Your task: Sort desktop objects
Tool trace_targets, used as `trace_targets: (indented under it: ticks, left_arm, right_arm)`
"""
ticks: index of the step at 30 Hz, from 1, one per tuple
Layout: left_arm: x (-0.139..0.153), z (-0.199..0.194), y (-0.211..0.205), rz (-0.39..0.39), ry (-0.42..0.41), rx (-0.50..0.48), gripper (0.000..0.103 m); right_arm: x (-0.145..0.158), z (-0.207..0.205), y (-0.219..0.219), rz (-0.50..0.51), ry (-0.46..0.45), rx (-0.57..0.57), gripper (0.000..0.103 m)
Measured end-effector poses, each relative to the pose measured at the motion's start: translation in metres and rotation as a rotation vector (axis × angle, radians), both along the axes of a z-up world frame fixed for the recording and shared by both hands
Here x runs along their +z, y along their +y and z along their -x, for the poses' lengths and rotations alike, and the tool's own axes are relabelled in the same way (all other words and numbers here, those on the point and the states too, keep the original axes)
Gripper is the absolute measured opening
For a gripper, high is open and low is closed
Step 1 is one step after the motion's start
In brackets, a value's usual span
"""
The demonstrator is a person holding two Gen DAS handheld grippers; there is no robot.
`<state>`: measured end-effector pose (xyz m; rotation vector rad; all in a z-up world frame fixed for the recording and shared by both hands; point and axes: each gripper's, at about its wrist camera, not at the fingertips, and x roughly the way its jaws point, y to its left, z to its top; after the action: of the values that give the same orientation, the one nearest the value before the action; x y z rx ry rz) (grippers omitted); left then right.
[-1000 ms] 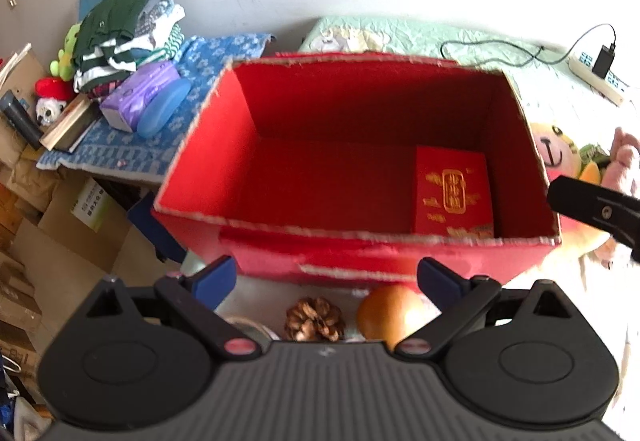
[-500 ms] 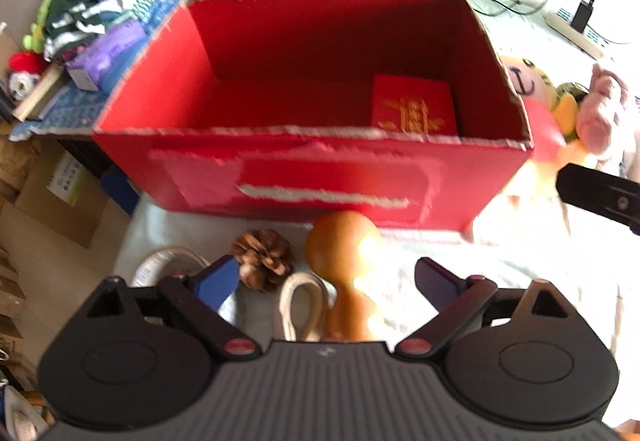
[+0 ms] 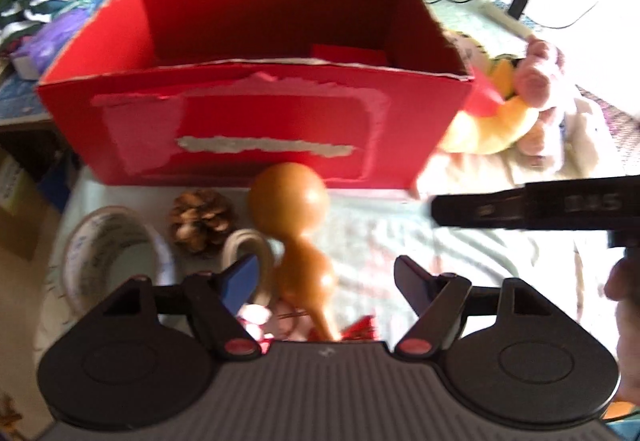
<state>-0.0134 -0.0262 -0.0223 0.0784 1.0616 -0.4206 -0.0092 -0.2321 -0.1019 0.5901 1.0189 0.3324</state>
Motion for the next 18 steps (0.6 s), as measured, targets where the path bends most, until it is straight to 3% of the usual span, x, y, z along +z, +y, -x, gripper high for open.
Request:
trace_targets:
  ticks: [4,9,18]
  left_arm:
    - [-0.002,-0.006,-0.002,0.072,0.002,-0.041,0.077]
    - [-0.014,-0.020,0.000,0.102,0.054,-0.068,0.071]
    - [-0.026,-0.041,0.008,0.112,0.106,-0.104,0.070]
  right_arm:
    - [-0.005,-0.006,0.002,-0.047,0.029,-0.006,0.029]
    - [-0.014,-0.014,0.004,-0.120,0.077,-0.014,0.029]
    - [-0.026,-0.033,0.022,-0.135,0.111,0.028,0.029]
